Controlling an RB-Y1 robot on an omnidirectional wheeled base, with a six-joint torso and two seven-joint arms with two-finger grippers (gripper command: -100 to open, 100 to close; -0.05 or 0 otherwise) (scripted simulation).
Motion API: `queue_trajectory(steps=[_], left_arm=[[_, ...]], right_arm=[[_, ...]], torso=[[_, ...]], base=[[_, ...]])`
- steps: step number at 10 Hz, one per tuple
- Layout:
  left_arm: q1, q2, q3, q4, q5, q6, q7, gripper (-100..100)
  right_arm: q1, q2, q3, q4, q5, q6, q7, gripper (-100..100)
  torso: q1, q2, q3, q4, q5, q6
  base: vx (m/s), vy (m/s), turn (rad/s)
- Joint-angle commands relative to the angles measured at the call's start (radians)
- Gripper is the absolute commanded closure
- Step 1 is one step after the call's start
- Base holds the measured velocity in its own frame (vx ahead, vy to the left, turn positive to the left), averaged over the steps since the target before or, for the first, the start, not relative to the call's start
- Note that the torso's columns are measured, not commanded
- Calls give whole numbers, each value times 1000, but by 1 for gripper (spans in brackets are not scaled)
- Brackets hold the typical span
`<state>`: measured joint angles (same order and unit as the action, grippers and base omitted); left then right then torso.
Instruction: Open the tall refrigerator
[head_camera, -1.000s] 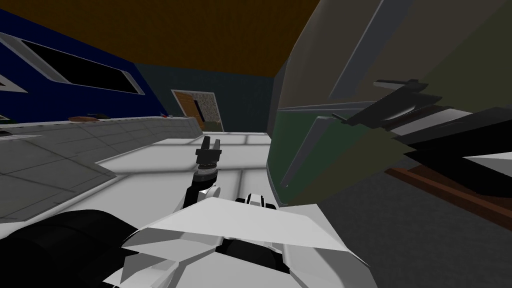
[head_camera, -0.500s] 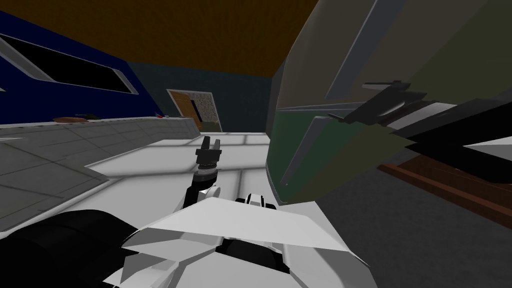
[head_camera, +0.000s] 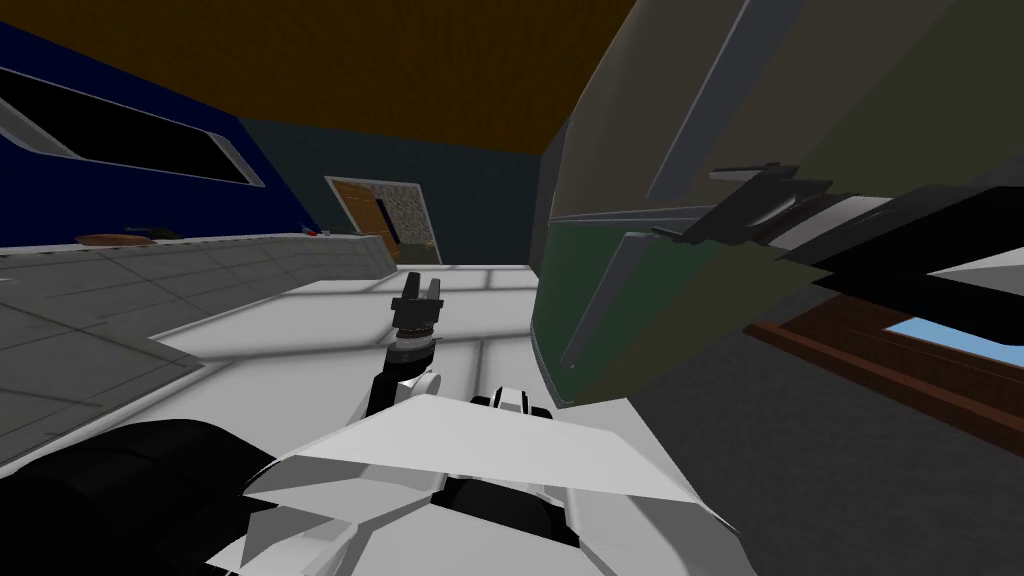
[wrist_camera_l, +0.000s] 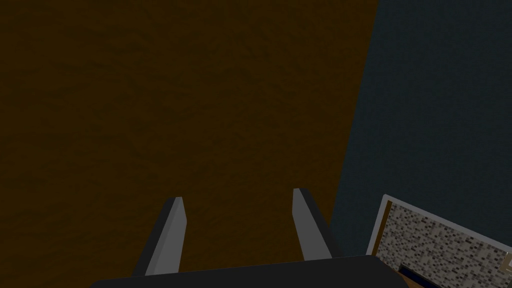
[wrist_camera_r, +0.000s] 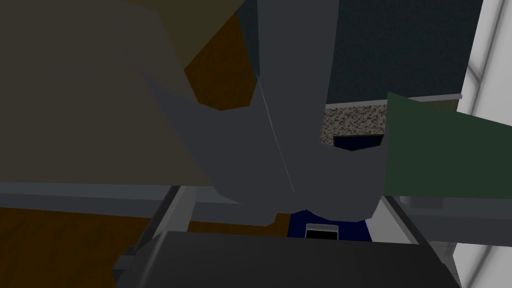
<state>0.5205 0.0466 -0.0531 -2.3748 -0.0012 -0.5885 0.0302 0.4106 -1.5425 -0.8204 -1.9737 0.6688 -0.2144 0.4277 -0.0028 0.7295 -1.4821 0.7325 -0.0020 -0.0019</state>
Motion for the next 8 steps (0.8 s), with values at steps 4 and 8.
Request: queue_trajectory(steps=[4, 8], left_arm=[[0, 0, 0, 0, 0, 0, 0, 0], [0, 0, 0, 0, 0, 0, 0, 0]], right_arm=[[11, -108, 2, 89, -45, -50, -45, -100], [20, -201, -2, 165, -84, -90, -84, -100]], torso=[[0, 0, -1, 1, 1, 0], [1, 0, -1, 2, 2, 0]], base=[[-13, 19, -43], [-15, 20, -50]])
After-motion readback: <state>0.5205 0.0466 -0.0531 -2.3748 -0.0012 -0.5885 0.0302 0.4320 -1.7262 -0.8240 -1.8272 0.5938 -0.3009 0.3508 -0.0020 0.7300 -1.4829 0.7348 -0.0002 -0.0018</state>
